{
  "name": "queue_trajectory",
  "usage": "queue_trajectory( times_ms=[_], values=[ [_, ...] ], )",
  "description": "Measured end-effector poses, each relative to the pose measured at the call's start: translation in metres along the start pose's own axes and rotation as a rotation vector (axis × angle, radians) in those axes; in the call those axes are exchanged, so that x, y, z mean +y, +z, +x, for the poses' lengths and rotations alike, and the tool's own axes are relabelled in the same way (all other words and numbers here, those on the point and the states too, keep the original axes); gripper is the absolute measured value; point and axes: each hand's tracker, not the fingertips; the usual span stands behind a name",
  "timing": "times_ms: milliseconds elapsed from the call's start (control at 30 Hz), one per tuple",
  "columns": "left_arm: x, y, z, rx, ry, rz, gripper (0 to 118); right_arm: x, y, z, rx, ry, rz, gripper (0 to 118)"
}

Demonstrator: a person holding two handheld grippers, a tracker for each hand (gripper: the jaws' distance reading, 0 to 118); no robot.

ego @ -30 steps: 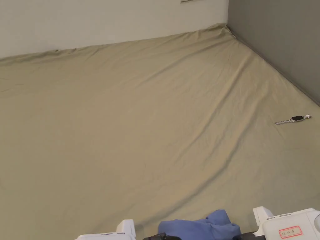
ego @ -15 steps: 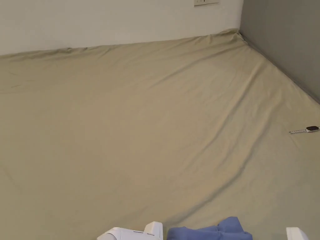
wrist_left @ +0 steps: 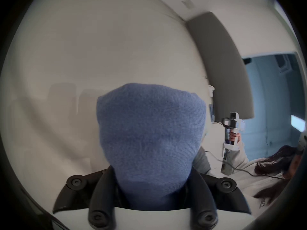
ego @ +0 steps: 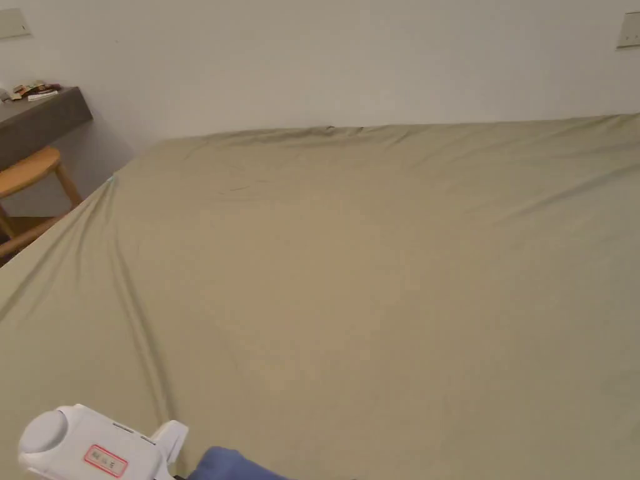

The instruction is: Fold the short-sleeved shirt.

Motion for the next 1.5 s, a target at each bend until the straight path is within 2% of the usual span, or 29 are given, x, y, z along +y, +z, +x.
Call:
queue_trajectory(
  times_ms=[133, 233, 267, 400, 500, 533, 567, 600, 633, 667, 733, 833, 900, 933, 1000, 1100, 1167, 1233, 1300, 1367, 1400, 1467, 1500],
  values=[
    [-0.009, 0.088, -0.053, 0.131, 0.132, -0.032, 25, 0.009, -0.034, -0.015, 0.000, 0.024, -0.033, 0],
    [-0.012, 0.118, -0.076, 0.126, 0.153, -0.039, 25, 0.015, -0.057, -0.016, -0.016, 0.027, -0.071, 0],
    [-0.012, 0.120, -0.069, 0.136, 0.218, -0.060, 25, 0.016, -0.063, -0.015, -0.025, 0.026, -0.091, 0],
    [-0.004, 0.124, -0.091, 0.154, 0.211, -0.069, 25, 0.020, -0.079, -0.009, -0.057, 0.037, -0.111, 0],
    [-0.010, 0.111, -0.106, 0.130, 0.232, -0.041, 25, 0.019, -0.089, 0.000, -0.037, -0.003, -0.105, 0],
    [-0.009, 0.107, -0.119, 0.134, 0.253, -0.044, 31, 0.020, -0.092, 0.000, -0.040, 0.001, -0.108, 0],
    [-0.013, 0.104, -0.125, 0.168, 0.270, -0.047, 47, 0.020, -0.094, 0.001, -0.048, 0.009, -0.112, 0],
    [-0.018, 0.104, -0.128, 0.250, 0.285, -0.026, 83, 0.021, -0.094, 0.001, -0.054, 0.017, -0.118, 0],
    [-0.023, 0.106, -0.134, 0.321, 0.325, 0.001, 108, 0.022, -0.093, 0.001, -0.056, 0.019, -0.122, 0],
    [-0.026, 0.107, -0.136, 0.317, 0.367, 0.034, 118, 0.023, -0.092, 0.001, -0.052, 0.021, -0.124, 0],
    [-0.034, 0.122, -0.128, 0.293, 0.379, 0.102, 114, 0.025, -0.086, -0.003, -0.054, 0.029, -0.118, 0],
    [-0.035, 0.143, -0.093, 0.485, 0.316, 0.172, 114, 0.033, -0.073, -0.008, -0.060, 0.049, -0.061, 0],
    [-0.024, 0.148, -0.050, 0.648, 0.189, 0.274, 114, 0.044, -0.065, -0.019, -0.078, 0.076, 0.025, 0],
    [-0.018, 0.148, -0.027, 0.713, 0.108, 0.362, 114, 0.050, -0.060, -0.029, -0.101, 0.119, 0.077, 0],
    [-0.012, 0.143, 0.041, 0.722, 0.000, 0.522, 114, 0.063, -0.051, -0.059, -0.151, 0.193, 0.175, 0],
    [-0.017, 0.128, 0.159, 0.816, -0.152, 0.766, 113, 0.074, -0.029, -0.133, -0.254, 0.354, 0.338, 0],
    [-0.036, 0.115, 0.245, 0.939, -0.230, 1.057, 112, 0.071, -0.007, -0.189, -0.330, 0.536, 0.469, 0],
    [-0.062, 0.102, 0.313, 0.864, -0.294, 1.276, 112, 0.062, 0.022, -0.235, -0.369, 0.685, 0.593, 0],
    [-0.086, 0.088, 0.372, 0.786, -0.324, 1.387, 113, 0.047, 0.050, -0.280, -0.368, 0.773, 0.736, 0],
    [-0.104, 0.073, 0.411, 0.725, -0.289, 1.498, 110, 0.033, 0.079, -0.309, -0.440, 0.880, 0.889, 1],
    [-0.112, 0.067, 0.428, 0.708, -0.278, 1.526, 102, 0.026, 0.091, -0.321, -0.442, 0.905, 0.915, 1],
    [-0.127, 0.050, 0.461, 0.701, -0.296, 1.533, 70, 0.008, 0.116, -0.340, -0.401, 0.915, 0.965, 1],
    [-0.131, 0.046, 0.470, 0.692, -0.331, 1.528, 40, 0.005, 0.125, -0.341, -0.386, 0.912, 0.963, 1]
  ],
)
